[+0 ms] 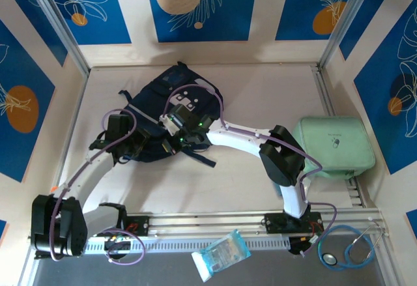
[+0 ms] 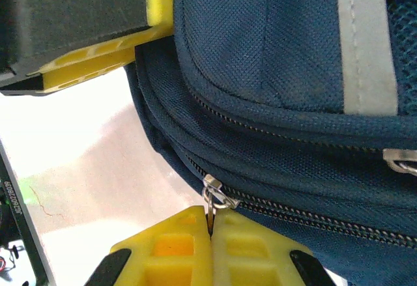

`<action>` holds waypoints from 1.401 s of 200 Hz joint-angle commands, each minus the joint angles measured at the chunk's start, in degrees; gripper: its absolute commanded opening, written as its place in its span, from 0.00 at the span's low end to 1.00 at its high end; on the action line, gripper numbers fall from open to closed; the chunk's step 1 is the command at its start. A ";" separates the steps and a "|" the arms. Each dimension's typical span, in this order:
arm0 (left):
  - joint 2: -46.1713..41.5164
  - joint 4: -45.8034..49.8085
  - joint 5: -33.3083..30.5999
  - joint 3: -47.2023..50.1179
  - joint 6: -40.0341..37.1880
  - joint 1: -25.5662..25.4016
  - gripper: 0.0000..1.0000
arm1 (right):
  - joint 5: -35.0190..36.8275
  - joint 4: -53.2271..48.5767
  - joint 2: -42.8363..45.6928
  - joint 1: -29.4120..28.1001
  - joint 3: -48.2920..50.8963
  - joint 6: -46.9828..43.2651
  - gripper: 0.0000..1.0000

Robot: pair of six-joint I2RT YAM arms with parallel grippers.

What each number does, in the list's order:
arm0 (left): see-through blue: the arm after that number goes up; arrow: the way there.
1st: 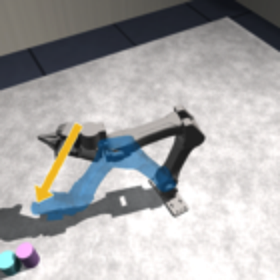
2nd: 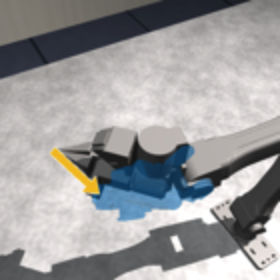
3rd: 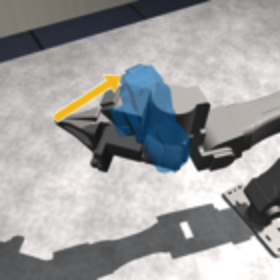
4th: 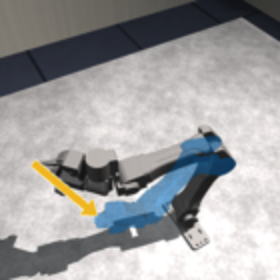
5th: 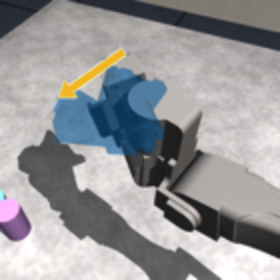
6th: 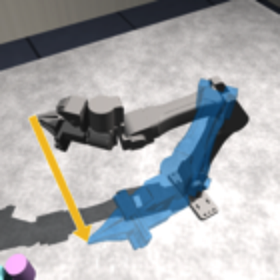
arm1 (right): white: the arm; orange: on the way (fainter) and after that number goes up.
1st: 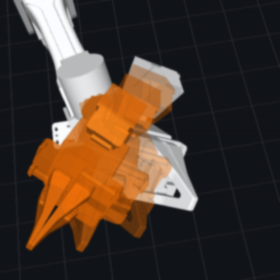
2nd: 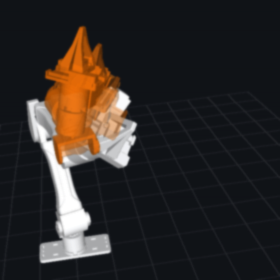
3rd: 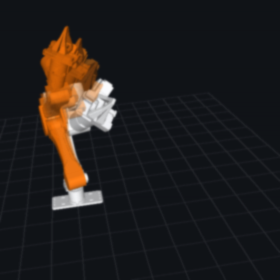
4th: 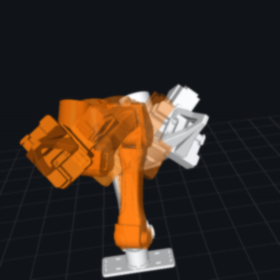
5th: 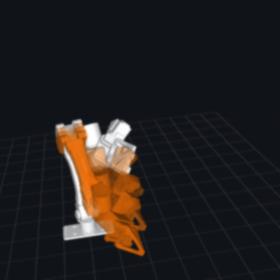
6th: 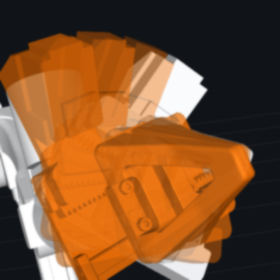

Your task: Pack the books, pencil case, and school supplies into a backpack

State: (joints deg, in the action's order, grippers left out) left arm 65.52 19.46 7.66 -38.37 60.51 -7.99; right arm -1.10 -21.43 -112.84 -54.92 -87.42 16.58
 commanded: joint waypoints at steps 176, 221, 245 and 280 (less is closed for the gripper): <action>1.67 1.15 6.41 -2.99 -10.60 -1.69 0.07 | 21.76 -13.87 2.18 14.53 -1.06 16.97 0.00; 1.31 6.57 4.00 -3.82 -12.53 -6.43 0.06 | 14.28 -12.80 6.26 17.73 2.50 7.98 0.00; 1.47 6.09 4.39 -4.00 -11.65 -8.52 0.07 | 11.80 -16.32 7.51 16.69 2.31 0.93 0.00; 2.40 4.06 4.86 -3.81 -8.74 -12.62 0.07 | 20.66 -16.90 10.49 18.02 6.14 4.56 0.08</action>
State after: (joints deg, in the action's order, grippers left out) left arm 67.90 18.87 14.55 -41.78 51.64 -18.44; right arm 8.32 -33.95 -106.32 -40.32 -84.16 20.67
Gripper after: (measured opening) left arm 0.069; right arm 0.079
